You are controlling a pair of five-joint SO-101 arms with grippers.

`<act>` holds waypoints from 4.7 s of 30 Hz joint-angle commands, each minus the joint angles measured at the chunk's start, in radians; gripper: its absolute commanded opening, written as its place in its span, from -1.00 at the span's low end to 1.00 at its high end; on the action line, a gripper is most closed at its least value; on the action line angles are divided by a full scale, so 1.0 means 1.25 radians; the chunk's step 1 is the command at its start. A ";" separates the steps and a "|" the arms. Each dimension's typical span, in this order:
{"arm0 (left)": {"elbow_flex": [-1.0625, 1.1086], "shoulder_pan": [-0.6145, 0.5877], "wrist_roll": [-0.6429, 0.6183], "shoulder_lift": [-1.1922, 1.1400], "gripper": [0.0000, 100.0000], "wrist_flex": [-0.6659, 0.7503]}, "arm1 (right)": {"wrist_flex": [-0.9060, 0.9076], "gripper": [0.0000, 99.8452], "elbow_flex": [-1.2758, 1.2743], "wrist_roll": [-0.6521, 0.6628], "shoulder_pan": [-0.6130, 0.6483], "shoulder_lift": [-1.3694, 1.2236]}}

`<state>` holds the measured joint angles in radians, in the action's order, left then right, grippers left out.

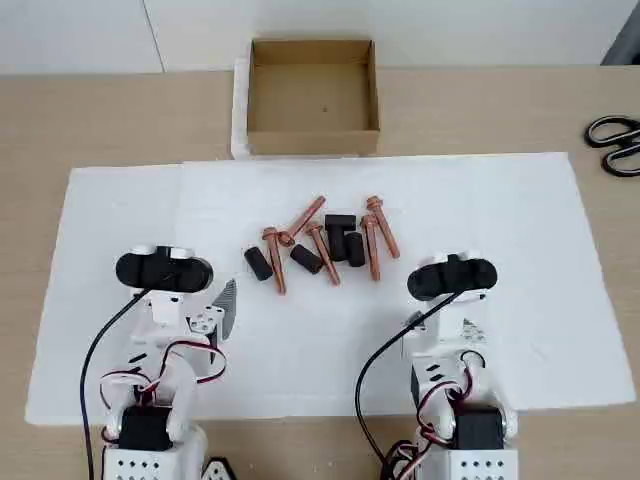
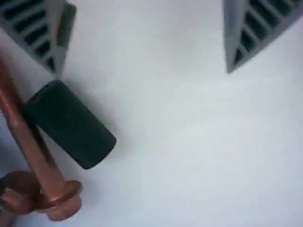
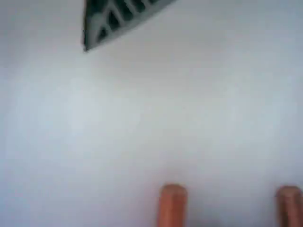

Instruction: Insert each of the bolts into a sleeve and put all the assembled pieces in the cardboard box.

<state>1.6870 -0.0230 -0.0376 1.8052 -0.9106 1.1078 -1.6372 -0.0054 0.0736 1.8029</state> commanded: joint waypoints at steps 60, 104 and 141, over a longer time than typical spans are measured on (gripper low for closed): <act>-0.004 0.002 0.000 0.010 -0.58 0.020 | -0.063 -0.68 -0.004 0.004 -0.003 0.006; -0.614 -0.122 0.059 -0.905 -0.58 -0.026 | 0.305 -0.68 0.902 0.110 0.050 -0.927; -0.520 -0.164 -0.141 -0.983 -0.58 0.188 | 0.460 -0.68 1.777 0.120 0.301 -1.730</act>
<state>1.0549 -0.1780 -0.1772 0.5363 -0.7020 1.6801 0.5247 0.1358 0.4281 -0.3606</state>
